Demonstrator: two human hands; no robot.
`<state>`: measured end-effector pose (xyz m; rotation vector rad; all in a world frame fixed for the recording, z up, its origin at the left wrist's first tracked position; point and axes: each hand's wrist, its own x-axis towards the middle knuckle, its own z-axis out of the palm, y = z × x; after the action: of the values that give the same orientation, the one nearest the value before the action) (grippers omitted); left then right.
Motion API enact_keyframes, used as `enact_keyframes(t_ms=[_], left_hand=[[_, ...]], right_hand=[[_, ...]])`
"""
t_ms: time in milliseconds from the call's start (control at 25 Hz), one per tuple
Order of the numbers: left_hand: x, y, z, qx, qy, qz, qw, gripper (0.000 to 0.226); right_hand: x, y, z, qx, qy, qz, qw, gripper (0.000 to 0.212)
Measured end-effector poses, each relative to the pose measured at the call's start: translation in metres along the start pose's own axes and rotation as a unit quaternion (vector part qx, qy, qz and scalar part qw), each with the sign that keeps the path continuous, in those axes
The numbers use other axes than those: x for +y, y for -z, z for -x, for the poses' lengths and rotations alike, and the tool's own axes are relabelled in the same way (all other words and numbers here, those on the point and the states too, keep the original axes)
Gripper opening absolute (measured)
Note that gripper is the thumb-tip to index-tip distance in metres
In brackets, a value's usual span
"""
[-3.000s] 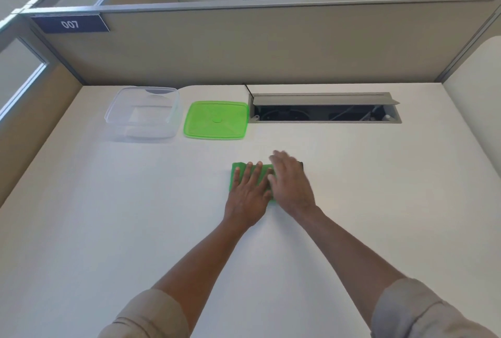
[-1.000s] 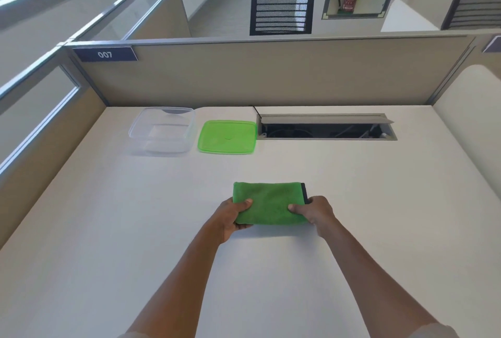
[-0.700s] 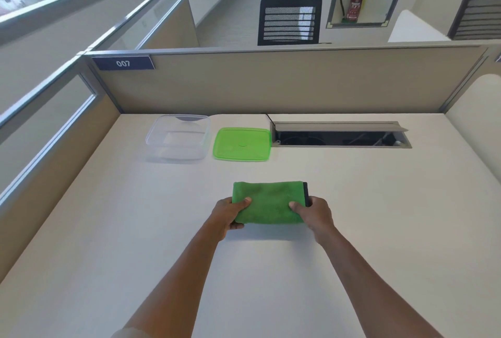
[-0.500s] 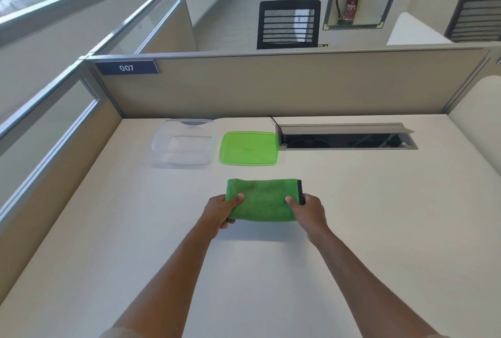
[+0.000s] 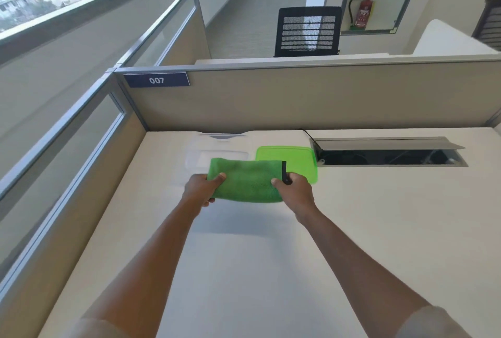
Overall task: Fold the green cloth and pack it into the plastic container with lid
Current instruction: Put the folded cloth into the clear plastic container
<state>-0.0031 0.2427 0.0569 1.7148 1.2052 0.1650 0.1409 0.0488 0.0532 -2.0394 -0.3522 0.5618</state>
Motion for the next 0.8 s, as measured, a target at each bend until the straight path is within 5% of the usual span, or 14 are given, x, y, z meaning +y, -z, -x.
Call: enact_keyframes(t_ms=[320, 800], left_hand=[[0.035, 0.075, -0.102, 0.075, -0.028, -0.096, 0.992, 0.046], [0.018, 0.045, -0.159, 0.102, -0.051, -0.286, 0.951, 0.043]], right_hand=[[-0.073, -0.072, -0.073, 0.002, 0.033, 0.017, 0.999, 0.030], [-0.069, -0.103, -0.150, -0.029, 0.077, 0.191, 0.978, 0.046]])
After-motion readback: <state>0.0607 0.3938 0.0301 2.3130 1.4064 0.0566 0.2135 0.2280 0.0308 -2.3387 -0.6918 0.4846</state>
